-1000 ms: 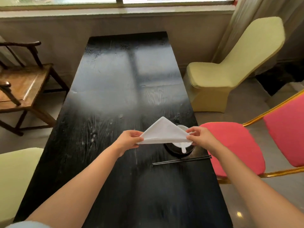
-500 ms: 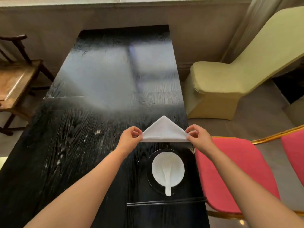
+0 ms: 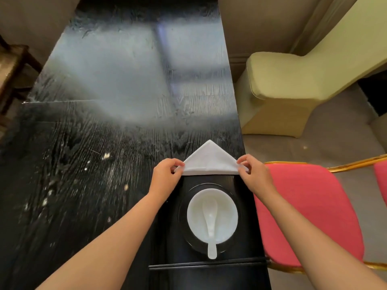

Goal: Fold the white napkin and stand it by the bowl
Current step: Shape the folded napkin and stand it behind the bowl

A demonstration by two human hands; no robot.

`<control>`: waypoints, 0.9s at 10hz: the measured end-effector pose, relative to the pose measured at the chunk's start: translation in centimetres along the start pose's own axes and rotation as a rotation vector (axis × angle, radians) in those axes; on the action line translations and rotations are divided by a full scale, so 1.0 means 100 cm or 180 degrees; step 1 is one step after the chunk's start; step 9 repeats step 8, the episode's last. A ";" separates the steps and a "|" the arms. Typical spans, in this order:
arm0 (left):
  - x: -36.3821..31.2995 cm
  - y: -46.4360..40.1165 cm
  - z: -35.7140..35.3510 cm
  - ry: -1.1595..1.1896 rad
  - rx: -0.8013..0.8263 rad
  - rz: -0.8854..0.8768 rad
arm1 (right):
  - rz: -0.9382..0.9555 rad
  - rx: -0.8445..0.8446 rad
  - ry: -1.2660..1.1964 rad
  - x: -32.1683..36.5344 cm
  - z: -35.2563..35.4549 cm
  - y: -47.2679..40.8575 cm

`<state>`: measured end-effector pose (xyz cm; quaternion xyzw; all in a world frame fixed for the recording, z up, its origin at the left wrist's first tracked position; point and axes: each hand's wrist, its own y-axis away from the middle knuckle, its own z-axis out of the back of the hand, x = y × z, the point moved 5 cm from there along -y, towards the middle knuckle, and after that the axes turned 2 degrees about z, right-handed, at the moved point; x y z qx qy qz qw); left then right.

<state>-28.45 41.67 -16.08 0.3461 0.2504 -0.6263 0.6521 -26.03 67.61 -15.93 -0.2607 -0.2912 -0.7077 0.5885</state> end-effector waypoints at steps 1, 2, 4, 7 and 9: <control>-0.004 0.007 -0.002 -0.0624 -0.0021 -0.0791 | 0.0991 -0.0370 0.1151 0.011 -0.001 0.006; -0.006 0.014 -0.008 -0.1606 -0.0008 -0.1785 | 0.1811 -0.0428 0.2005 0.014 -0.011 0.017; 0.016 0.018 -0.005 -0.2420 0.0840 -0.2094 | 0.1730 0.0040 0.2388 0.000 -0.020 0.028; -0.003 0.022 0.003 -0.2997 0.1531 -0.1379 | 0.1076 0.0832 0.2240 0.021 -0.006 0.023; -0.043 0.020 0.024 -0.3044 0.1322 -0.1329 | 0.1025 0.0993 0.2462 0.055 0.008 0.017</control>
